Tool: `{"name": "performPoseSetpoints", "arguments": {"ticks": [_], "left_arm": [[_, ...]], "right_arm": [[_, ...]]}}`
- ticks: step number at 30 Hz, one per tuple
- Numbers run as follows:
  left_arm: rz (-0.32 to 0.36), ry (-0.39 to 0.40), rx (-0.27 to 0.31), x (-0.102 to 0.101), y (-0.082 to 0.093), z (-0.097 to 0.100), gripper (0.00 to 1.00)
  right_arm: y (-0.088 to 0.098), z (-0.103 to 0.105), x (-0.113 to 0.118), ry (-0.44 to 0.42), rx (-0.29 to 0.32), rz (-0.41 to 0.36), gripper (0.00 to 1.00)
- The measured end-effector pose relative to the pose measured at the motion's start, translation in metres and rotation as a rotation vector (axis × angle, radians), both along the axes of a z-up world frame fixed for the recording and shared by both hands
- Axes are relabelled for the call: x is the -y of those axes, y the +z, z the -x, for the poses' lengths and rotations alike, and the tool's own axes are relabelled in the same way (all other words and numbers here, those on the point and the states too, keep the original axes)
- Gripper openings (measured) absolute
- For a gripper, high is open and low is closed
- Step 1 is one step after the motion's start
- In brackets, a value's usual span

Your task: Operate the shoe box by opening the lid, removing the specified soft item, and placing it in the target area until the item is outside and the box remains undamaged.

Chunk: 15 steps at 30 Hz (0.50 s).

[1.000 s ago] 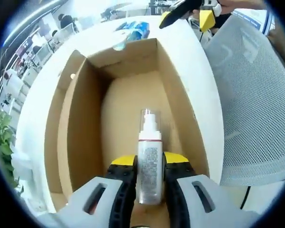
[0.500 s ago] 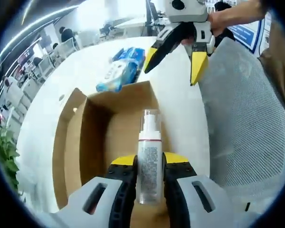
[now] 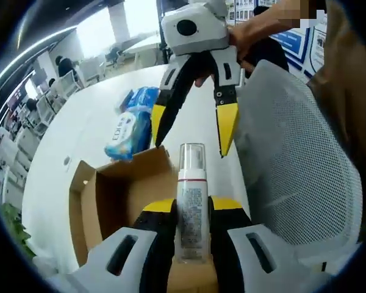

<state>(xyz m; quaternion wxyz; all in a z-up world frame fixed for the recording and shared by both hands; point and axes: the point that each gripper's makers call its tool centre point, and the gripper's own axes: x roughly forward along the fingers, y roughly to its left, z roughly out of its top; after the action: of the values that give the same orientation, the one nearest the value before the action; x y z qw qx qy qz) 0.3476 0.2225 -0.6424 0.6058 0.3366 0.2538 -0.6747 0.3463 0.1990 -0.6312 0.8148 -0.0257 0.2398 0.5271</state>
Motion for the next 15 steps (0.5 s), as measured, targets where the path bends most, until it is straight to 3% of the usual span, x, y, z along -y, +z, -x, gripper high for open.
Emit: {"name": "performPoseSetpoints", "arguments": {"ticks": [9,15], "left_arm": [[0.06,-0.031,-0.078,0.011,0.023,0.013,0.2],[0.096,-0.031,-0.146,0.012,0.034,0.019,0.2]], "right_arm": [[0.007,0.015,-0.017,0.085,-0.011,-0.038,0.38],[0.016,0.023,-0.024,0.128,-0.022,-0.081,0.25]]}}
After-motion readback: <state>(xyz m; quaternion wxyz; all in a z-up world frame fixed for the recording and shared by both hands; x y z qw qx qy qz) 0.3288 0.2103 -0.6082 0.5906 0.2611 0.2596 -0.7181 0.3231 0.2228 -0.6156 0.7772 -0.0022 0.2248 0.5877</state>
